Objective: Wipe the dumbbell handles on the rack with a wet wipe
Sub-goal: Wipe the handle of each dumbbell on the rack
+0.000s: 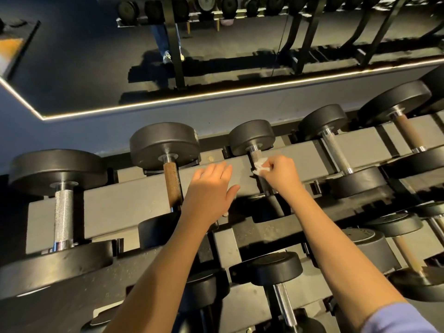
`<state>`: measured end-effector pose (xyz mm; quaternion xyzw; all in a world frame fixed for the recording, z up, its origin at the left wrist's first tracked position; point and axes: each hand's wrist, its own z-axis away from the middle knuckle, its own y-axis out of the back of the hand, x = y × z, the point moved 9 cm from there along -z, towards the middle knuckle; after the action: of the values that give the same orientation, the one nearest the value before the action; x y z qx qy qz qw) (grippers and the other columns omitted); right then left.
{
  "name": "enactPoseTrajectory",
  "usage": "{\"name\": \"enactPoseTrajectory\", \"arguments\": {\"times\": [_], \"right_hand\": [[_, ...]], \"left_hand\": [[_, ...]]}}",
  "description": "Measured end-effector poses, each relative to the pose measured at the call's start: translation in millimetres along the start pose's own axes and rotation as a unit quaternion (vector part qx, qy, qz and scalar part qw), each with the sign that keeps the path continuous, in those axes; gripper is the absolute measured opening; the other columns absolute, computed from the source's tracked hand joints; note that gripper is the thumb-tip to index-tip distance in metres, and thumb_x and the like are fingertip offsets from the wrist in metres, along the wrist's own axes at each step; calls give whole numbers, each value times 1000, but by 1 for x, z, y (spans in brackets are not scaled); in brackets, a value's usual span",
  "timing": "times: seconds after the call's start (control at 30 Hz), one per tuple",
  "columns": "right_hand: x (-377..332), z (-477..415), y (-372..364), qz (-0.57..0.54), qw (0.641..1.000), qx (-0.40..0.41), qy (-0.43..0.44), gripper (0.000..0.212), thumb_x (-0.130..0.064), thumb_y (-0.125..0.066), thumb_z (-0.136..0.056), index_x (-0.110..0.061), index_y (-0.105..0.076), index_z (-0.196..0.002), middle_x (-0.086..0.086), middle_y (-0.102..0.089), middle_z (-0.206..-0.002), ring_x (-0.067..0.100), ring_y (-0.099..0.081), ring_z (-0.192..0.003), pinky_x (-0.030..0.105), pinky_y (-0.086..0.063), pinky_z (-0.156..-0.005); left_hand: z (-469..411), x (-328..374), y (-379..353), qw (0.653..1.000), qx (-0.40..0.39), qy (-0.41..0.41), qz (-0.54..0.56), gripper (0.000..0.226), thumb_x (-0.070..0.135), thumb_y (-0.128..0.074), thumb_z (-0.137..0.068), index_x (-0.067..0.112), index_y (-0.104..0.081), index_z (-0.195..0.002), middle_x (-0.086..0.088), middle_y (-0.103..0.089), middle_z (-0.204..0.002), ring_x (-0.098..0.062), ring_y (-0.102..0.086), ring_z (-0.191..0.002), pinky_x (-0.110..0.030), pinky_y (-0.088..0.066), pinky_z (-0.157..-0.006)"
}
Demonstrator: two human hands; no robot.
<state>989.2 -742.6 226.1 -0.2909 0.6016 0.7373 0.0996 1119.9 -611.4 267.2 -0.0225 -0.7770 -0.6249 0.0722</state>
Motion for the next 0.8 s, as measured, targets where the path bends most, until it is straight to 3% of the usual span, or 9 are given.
{"name": "enactPoseTrajectory", "arguments": {"times": [0.1,0.23,0.33,0.5,0.6,0.67,0.8], "right_hand": [[6,5,-2,68,996,-65,-6,17,-7,-62,-85,-4,-69,-101,14,-66,-100,28,-61,-93,35,-51,-84],[-11,-9,18,-51,996,66,13,24,-10,-63,-87,-8,-61,-111,6,-60,-98,22,-58,-91,30,-47,-78],[-16,-15,9,-41,994,100,14,15,-15,-59,-91,-6,-61,-103,10,-62,-98,25,-59,-89,29,-42,-71],[-3,-12,3,-37,998,58,17,31,-29,-58,-93,0,-66,-98,17,-66,-91,32,-60,-87,38,-47,-72],[0,-15,3,-73,996,44,12,30,-23,-61,-91,4,-60,-79,17,-60,-74,31,-56,-73,31,-41,-59],[-3,-14,4,-70,996,51,21,26,-16,-61,-89,-3,-53,-68,8,-51,-64,24,-50,-65,23,-32,-50],[-2,-8,5,-13,999,34,39,17,-9,-62,-87,-6,-57,-71,5,-54,-68,20,-53,-66,26,-39,-57]], "left_hand": [[0,0,0,1000,2,-2,0,53,44,-44,-91,7,-61,-124,-9,-65,-121,-24,-61,-111,-39,-51,-92],[0,-1,0,1000,-5,3,-8,54,45,-40,-91,8,-61,-124,-8,-65,-117,-23,-62,-108,-38,-51,-90],[-1,-2,-1,1000,-14,7,-4,55,45,-39,-91,8,-61,-125,-7,-65,-116,-23,-62,-106,-38,-52,-89],[-2,-2,-3,1000,-24,17,-7,53,45,-41,-90,10,-60,-124,-6,-65,-115,-23,-61,-106,-37,-51,-86],[-2,-3,-3,999,-24,21,-7,54,46,-40,-90,10,-60,-124,-6,-65,-114,-23,-62,-105,-36,-50,-86],[-3,-2,-4,999,-26,23,-8,53,45,-43,-90,10,-60,-125,-6,-65,-116,-23,-62,-106,-37,-50,-86],[-3,-2,-5,999,-33,25,-4,51,44,-45,-92,10,-57,-128,-7,-63,-120,-24,-60,-109,-37,-48,-89]]}}
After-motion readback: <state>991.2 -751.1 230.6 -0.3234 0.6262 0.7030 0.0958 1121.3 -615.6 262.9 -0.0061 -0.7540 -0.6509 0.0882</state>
